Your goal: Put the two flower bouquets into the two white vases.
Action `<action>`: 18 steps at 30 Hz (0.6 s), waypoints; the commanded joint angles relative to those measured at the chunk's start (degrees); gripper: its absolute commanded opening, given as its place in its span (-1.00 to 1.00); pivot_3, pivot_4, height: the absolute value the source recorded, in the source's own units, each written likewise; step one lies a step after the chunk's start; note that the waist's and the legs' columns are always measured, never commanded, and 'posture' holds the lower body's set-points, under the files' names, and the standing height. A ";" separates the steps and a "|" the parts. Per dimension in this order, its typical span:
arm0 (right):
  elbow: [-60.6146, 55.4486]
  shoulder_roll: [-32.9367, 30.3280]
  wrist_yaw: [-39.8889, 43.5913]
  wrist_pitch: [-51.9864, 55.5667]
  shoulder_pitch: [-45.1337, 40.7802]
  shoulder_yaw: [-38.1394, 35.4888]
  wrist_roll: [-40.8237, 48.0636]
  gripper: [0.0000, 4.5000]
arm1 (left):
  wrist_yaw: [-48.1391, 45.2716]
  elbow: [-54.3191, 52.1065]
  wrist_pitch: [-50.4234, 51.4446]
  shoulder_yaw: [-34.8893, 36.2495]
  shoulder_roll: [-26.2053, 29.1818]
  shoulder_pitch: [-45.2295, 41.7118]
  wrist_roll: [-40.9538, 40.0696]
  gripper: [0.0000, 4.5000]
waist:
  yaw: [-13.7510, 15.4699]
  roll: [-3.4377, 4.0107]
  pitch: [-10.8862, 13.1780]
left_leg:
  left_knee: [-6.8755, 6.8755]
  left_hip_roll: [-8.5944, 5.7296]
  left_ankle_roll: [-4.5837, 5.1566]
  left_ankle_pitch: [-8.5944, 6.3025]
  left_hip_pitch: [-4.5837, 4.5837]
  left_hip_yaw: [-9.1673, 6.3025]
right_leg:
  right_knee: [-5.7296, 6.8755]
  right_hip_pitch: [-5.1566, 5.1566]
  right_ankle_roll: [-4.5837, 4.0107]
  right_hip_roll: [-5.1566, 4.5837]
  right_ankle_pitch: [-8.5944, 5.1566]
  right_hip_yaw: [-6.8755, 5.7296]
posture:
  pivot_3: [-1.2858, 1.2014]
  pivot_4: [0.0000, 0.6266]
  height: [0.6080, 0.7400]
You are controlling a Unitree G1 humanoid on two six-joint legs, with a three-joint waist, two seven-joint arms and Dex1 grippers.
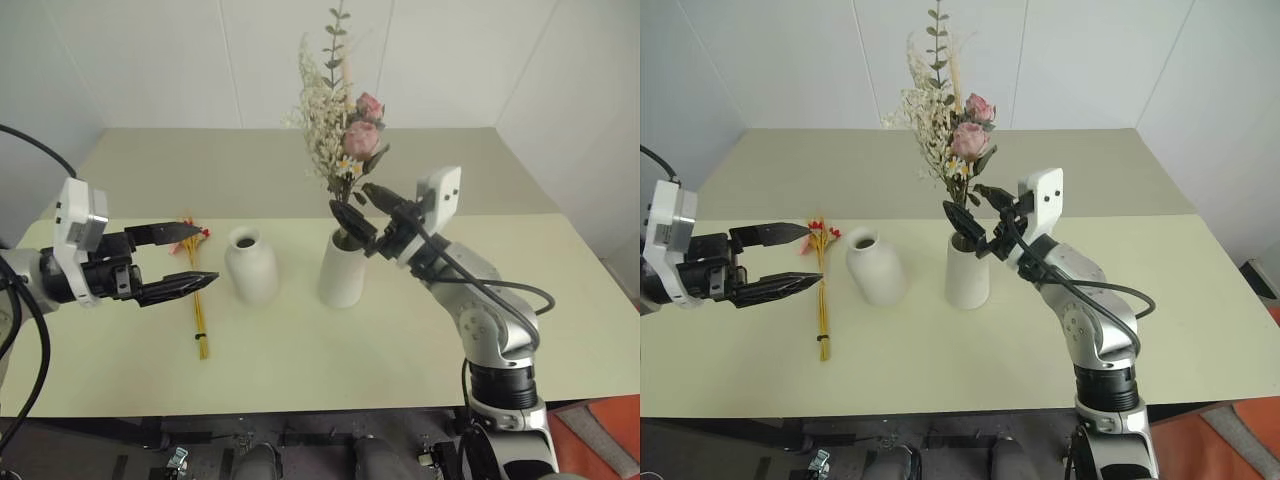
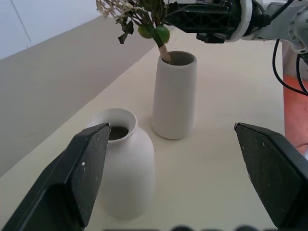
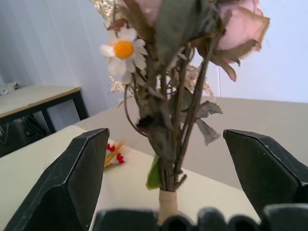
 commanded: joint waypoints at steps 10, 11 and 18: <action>-3.86 -27.98 27.36 3.02 5.33 -8.86 12.31 0.98 | 22.51 -3.59 38.60 -7.87 11.48 -2.98 0.66 1.00 | 0.74 -0.06 0.04 | 0.00 0.01 0.00 0.00 0.24 0.00 | 0.01 0.20 0.39 0.04 -0.24 0.00 | 0.03 -0.52 1.00; -3.38 -29.04 29.01 2.75 5.11 -8.78 12.70 0.98 | 24.27 -2.60 41.26 -9.96 10.32 -5.77 1.23 1.00 | 0.75 -0.07 0.03 | 0.00 0.02 0.00 0.00 0.24 0.00 | 0.01 0.20 0.40 0.06 -0.24 0.00 | 0.03 -0.52 1.00; -0.66 -30.98 35.93 0.37 1.94 -7.33 12.75 0.98 | 39.39 11.01 48.97 -24.48 -6.12 -19.90 13.06 1.00 | 0.77 -0.10 0.01 | 0.04 -0.05 0.00 0.00 0.14 0.00 | 0.03 0.15 0.05 0.05 -0.01 0.02 | 0.03 -0.52 1.00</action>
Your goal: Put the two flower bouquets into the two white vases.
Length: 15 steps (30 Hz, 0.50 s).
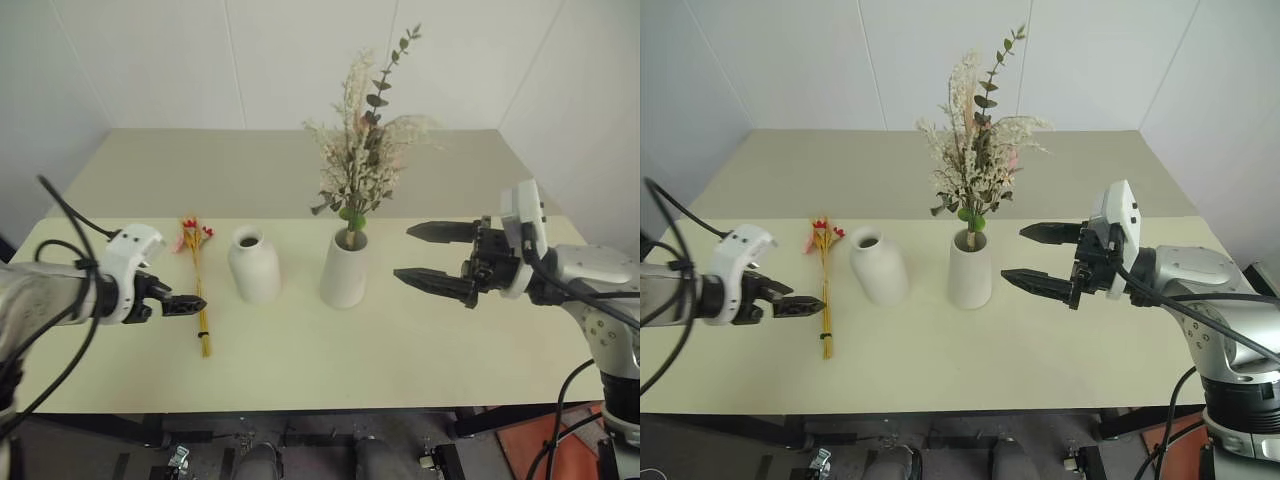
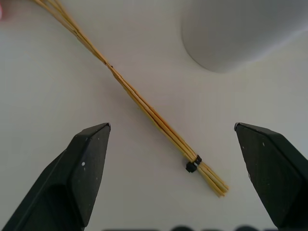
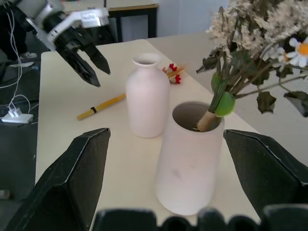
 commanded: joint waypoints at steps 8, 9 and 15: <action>-1.13 -1.31 2.29 -1.54 -1.47 -2.17 1.52 1.00 | 9.30 12.45 -0.84 -8.24 -8.22 -7.33 13.05 0.44 | 0.10 0.02 -0.06 | 0.00 -0.02 0.00 0.00 0.09 -0.01 | 0.05 0.06 -0.01 -0.02 0.01 0.02 | 0.03 -0.52 1.00; -1.24 -1.38 2.20 -1.45 -1.35 -2.30 1.54 1.00 | 9.31 12.65 -1.11 -8.08 -8.36 -7.62 13.51 0.30 | 0.14 0.03 -0.06 | 0.00 -0.02 0.00 0.00 0.11 -0.01 | 0.06 0.07 -0.01 -0.02 0.01 0.02 | 0.03 -0.52 1.00; -1.44 -1.77 2.62 -1.89 -0.81 -2.24 1.06 1.00 | 8.89 12.96 -2.05 -6.36 -7.86 -9.26 14.99 -0.60 | 0.06 0.02 -0.06 | 0.01 -0.02 0.00 0.00 0.04 -0.02 | 0.06 0.03 -0.01 -0.02 0.01 0.02 | 0.03 -0.52 1.00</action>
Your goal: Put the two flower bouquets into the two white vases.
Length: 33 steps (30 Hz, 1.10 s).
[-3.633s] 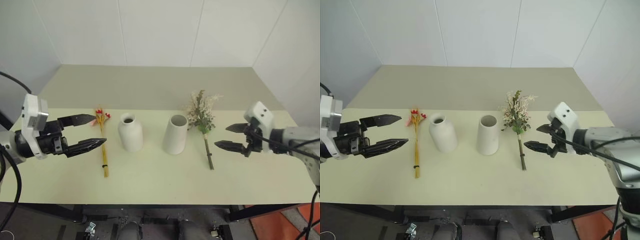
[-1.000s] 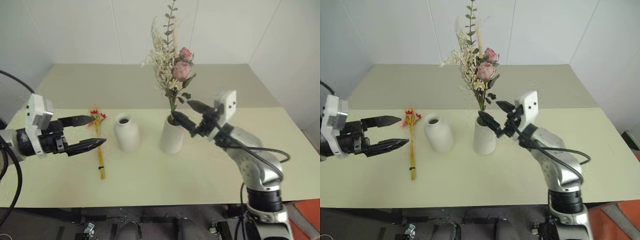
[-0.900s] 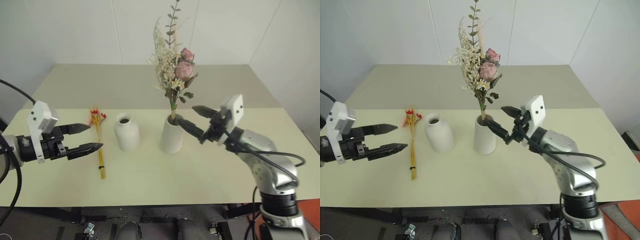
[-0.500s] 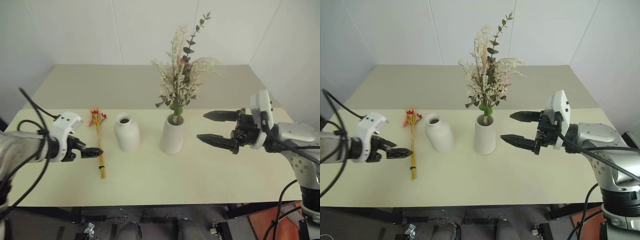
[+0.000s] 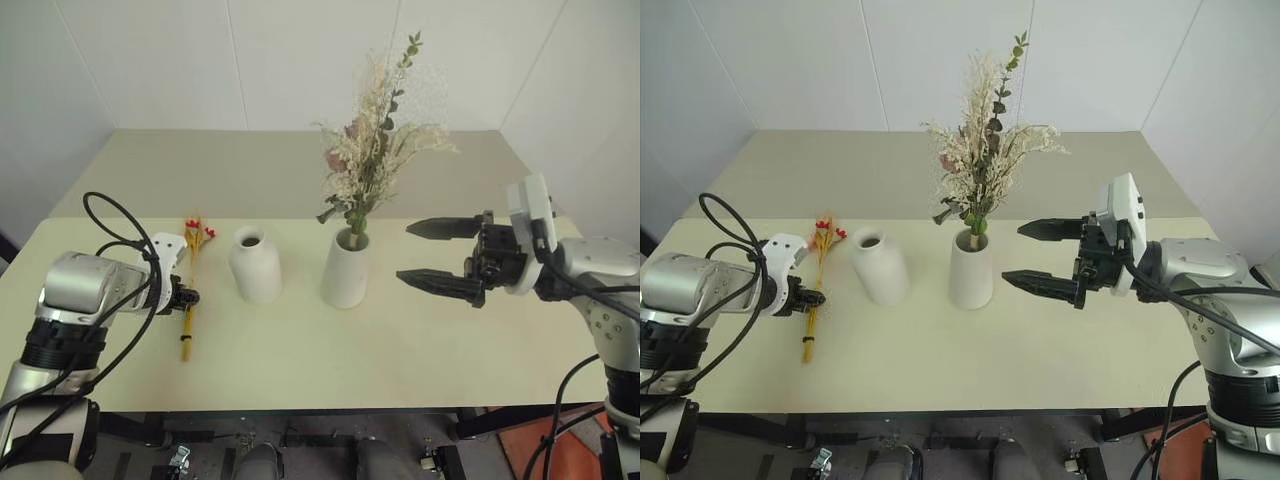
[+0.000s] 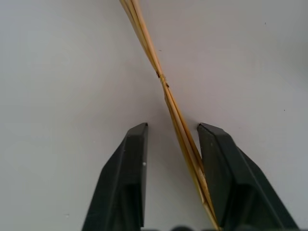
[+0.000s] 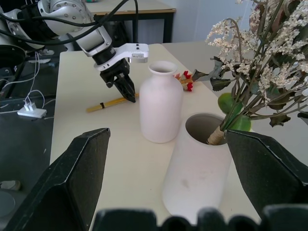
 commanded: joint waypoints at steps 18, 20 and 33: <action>-2.06 -0.08 -1.28 -2.27 0.46 -0.75 -0.17 1.00 | -17.30 -8.12 -39.08 28.91 -10.92 -6.53 -16.62 -0.99 | 1.52 -0.06 0.02 | 0.08 -0.05 -0.01 0.00 -0.15 0.01 | -0.09 -0.01 0.00 -0.09 0.06 -0.04 | 0.03 -0.52 1.00; -2.52 0.01 -1.59 -2.17 0.82 -0.85 -0.02 1.00 | -20.42 -6.46 -40.15 27.81 -12.25 -8.14 -18.91 -0.99 | 1.54 -0.06 0.02 | 0.08 -0.07 -0.01 0.00 -0.14 0.01 | -0.10 0.01 0.01 -0.11 0.06 -0.04 | 0.03 -0.52 1.00; -6.53 -2.06 -3.98 -0.96 4.96 -4.64 1.69 1.00 | -30.01 1.43 -50.76 16.11 -17.86 -9.43 -14.72 -0.99 | 1.18 -0.06 0.02 | 0.11 -0.06 0.00 0.01 -0.11 0.01 | -0.08 0.02 0.03 -0.07 0.07 -0.03 | 0.03 -0.52 1.00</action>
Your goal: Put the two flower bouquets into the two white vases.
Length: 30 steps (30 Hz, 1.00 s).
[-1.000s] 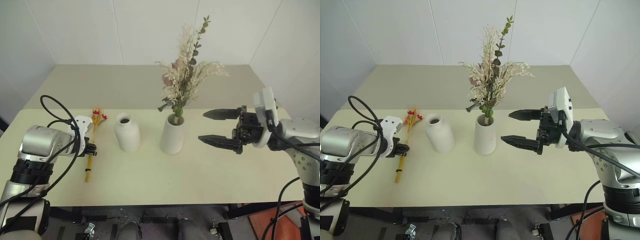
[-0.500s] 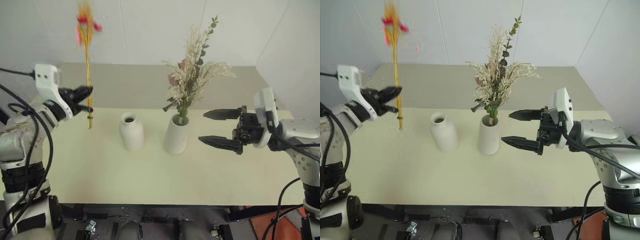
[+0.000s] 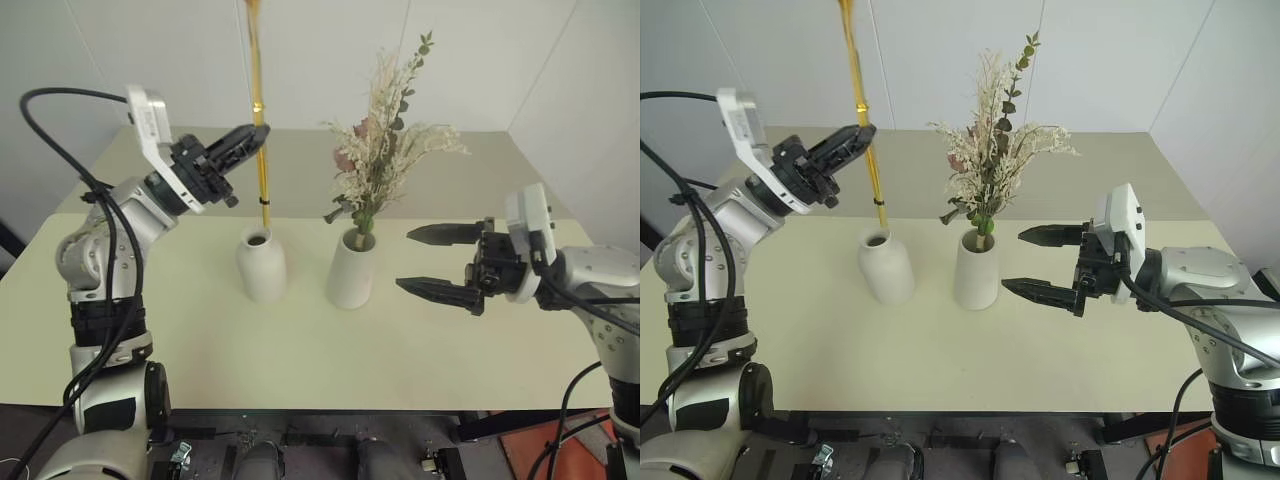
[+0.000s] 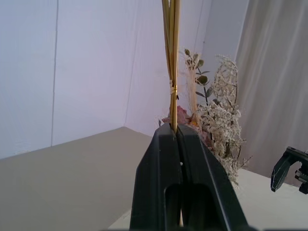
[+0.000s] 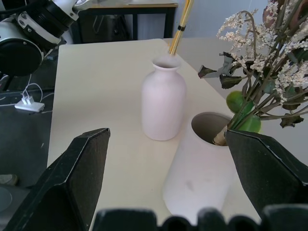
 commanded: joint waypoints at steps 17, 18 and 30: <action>-3.70 -1.52 -2.27 -0.06 2.01 -3.26 3.33 1.00 | 1.21 0.43 -3.22 3.23 1.61 0.69 -1.65 -0.99 | -0.03 0.00 0.00 | 0.00 0.01 0.00 0.00 0.03 0.00 | 0.00 0.02 0.01 0.01 0.00 0.01 | 0.03 -0.52 1.00; -3.72 -1.45 -2.25 -0.12 2.06 -3.20 3.32 1.00 | 1.40 0.23 -3.22 3.34 1.55 0.80 -1.86 -0.99 | 0.01 0.00 0.00 | 0.00 0.01 0.00 0.00 0.03 0.00 | 0.00 0.02 0.01 0.01 0.00 0.01 | 0.03 -0.52 1.00; -3.91 -1.34 -2.37 -0.38 2.70 -3.57 3.33 1.00 | 0.64 -3.93 -2.31 0.61 2.72 6.14 -0.93 -0.99 | 0.08 0.00 0.00 | 0.00 0.01 0.00 0.00 0.03 0.00 | 0.00 0.03 0.01 0.00 0.00 0.01 | 0.03 -0.52 1.00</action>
